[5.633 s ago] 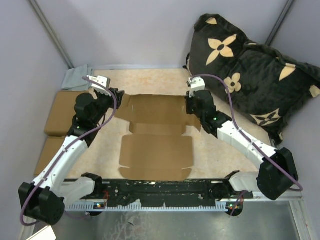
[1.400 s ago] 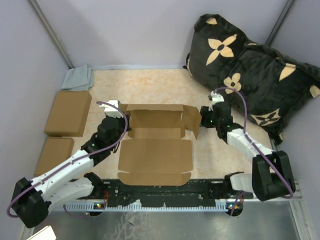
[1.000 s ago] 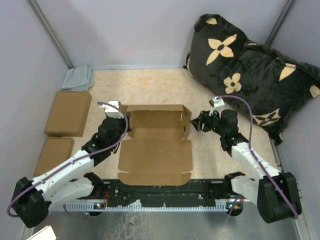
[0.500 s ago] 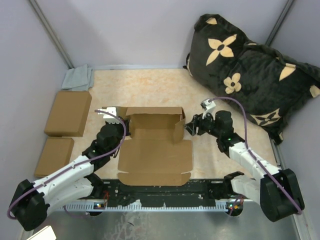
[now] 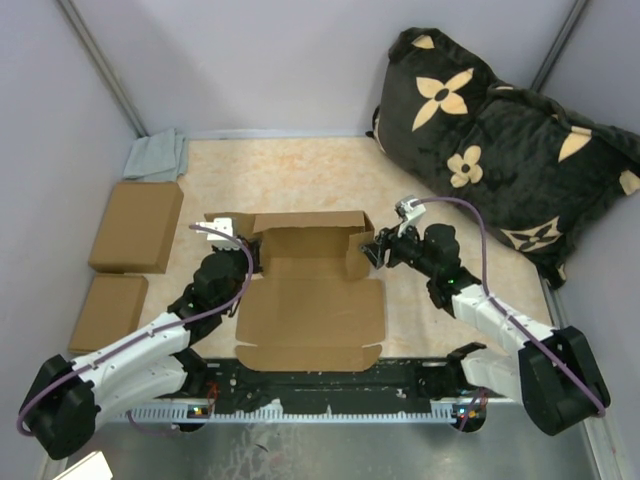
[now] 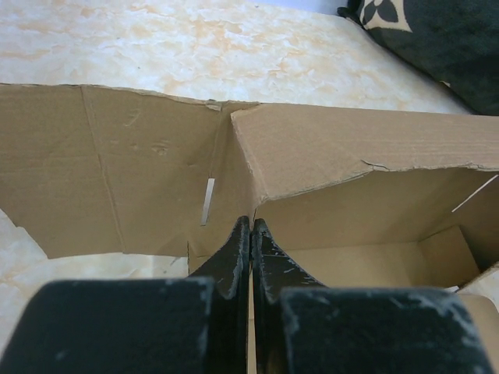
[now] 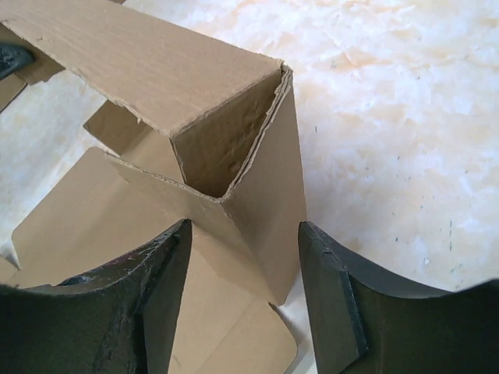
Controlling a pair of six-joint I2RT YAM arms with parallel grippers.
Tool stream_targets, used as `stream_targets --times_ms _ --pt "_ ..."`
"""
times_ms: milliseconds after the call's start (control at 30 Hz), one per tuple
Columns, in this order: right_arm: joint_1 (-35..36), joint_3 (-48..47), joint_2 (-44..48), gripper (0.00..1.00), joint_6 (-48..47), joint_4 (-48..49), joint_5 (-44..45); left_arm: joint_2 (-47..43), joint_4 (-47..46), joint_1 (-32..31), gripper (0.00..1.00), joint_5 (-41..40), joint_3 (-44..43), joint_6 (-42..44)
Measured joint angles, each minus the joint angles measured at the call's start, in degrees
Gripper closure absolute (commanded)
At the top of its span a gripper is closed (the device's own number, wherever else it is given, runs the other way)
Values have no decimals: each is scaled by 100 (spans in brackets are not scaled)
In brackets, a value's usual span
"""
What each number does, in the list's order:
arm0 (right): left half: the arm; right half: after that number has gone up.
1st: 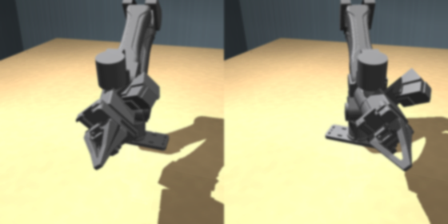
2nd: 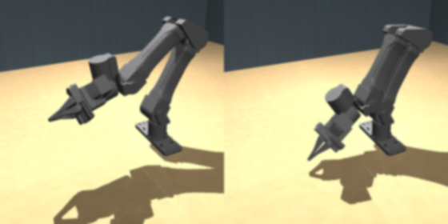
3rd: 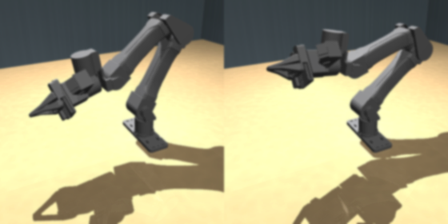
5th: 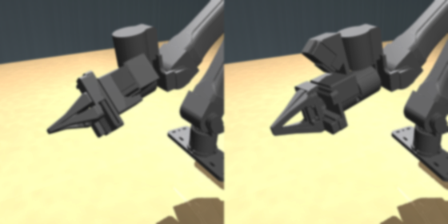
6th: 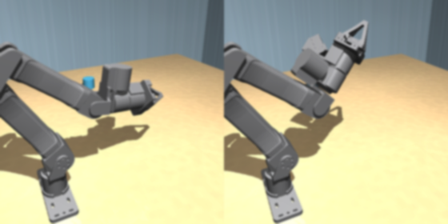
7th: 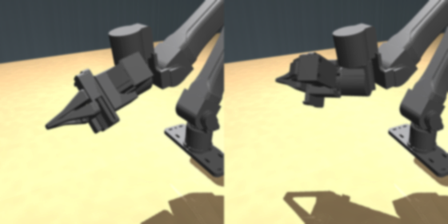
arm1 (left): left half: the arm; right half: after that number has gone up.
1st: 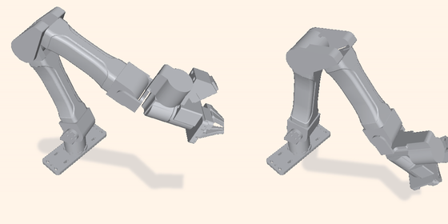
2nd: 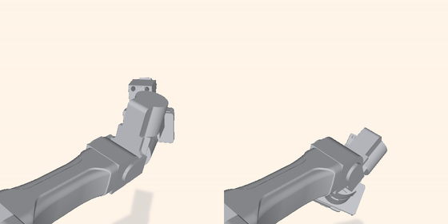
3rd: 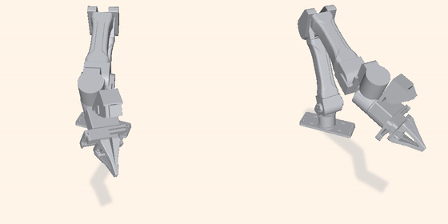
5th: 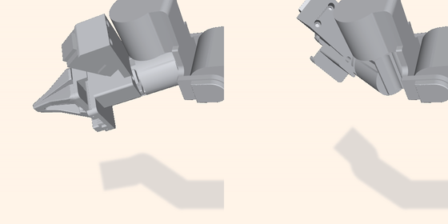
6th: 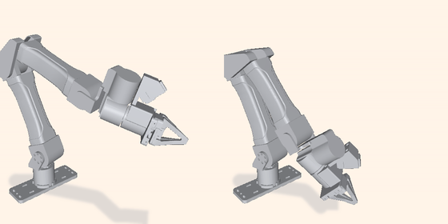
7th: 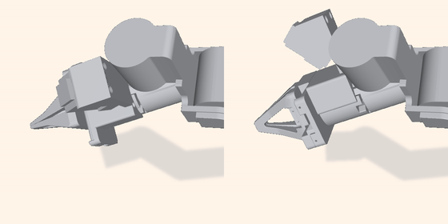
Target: Fold the paper box
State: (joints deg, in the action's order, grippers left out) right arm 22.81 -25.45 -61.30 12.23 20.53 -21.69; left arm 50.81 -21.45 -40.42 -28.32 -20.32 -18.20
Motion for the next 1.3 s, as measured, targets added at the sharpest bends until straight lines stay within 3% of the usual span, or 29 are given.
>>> stream_targets --times_ms 233,400,733,1033,1300 --pt "424 76 -496 44 83 909 382 -2 -319 -2 100 50 184 42" --pt "1134 57 -758 44 -24 1121 1434 2 -402 -4 100 37 240 94" --pt "1582 57 -1010 45 -116 1401 3152 -57 -424 -17 100 81 251 144" --pt "1582 -22 -1694 80 -264 2090 3383 -72 -424 -44 100 129 260 184" --pt "1569 -81 -1818 91 -483 2282 3390 -72 -409 -42 100 114 260 264"
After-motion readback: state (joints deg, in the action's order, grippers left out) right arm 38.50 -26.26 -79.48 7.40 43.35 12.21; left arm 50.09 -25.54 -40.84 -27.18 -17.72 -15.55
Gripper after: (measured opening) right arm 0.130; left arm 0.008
